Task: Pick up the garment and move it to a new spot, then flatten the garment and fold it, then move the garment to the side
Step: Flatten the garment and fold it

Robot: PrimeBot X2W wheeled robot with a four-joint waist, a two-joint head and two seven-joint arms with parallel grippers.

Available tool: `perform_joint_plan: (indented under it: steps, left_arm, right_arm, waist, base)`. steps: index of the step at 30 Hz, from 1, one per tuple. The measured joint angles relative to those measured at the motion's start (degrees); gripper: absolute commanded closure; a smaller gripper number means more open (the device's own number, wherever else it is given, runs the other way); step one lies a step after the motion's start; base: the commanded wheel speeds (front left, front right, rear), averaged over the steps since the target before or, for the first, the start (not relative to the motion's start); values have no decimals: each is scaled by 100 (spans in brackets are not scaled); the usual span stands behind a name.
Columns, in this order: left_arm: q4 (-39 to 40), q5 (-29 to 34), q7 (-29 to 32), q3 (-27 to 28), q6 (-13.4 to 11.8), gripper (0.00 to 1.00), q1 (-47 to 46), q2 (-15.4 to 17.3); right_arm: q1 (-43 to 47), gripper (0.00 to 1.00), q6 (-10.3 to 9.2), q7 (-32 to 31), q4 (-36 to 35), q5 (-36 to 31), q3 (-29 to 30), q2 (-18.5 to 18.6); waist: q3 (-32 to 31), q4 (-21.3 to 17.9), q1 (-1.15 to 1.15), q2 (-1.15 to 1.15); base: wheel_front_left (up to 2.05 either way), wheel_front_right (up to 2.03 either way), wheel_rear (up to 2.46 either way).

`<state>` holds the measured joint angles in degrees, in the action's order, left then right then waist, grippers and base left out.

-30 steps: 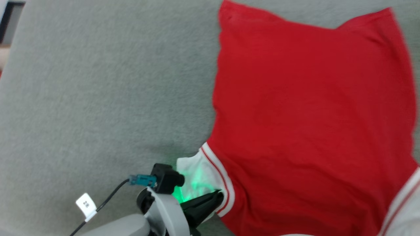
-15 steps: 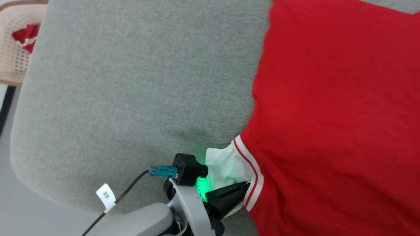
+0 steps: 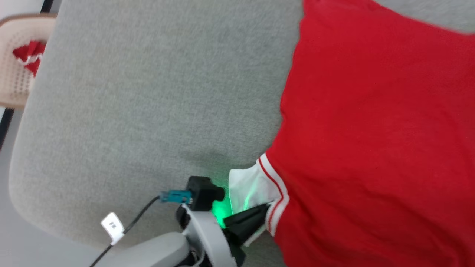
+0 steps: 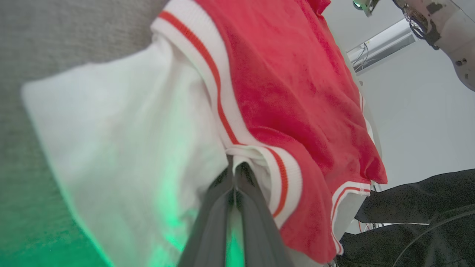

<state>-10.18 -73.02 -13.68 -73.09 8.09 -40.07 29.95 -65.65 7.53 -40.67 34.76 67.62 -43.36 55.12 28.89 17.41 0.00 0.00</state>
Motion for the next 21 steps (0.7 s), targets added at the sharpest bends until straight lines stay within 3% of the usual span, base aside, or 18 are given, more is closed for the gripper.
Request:
perform_joint_plan:
  steps: [9, 15, 21]
  left_arm:
    - [-174, -109, -96, 98, -46, 100, 201, 333]
    - [-297, -112, -116, 186, -53, 100, 288, 489]
    - [-488, -40, -122, 269, -54, 100, 352, 552]
  right_arm:
    - [1815, 100, 0, 468, -1770, 1003, -121, 1274]
    - [3306, 100, 0, 916, -3022, 1302, -571, 2048]
    - [4620, 100, 0, 1604, -4053, 1422, -1113, 2350]
  waist:
    - [-421, -477, 0, 0]
    - [-670, -873, 0, 0]
    - [-881, -1136, 0, 0]
  base:
    - [0, 0, 0]
    - [0, 0, 0]
    - [0, 0, 0]
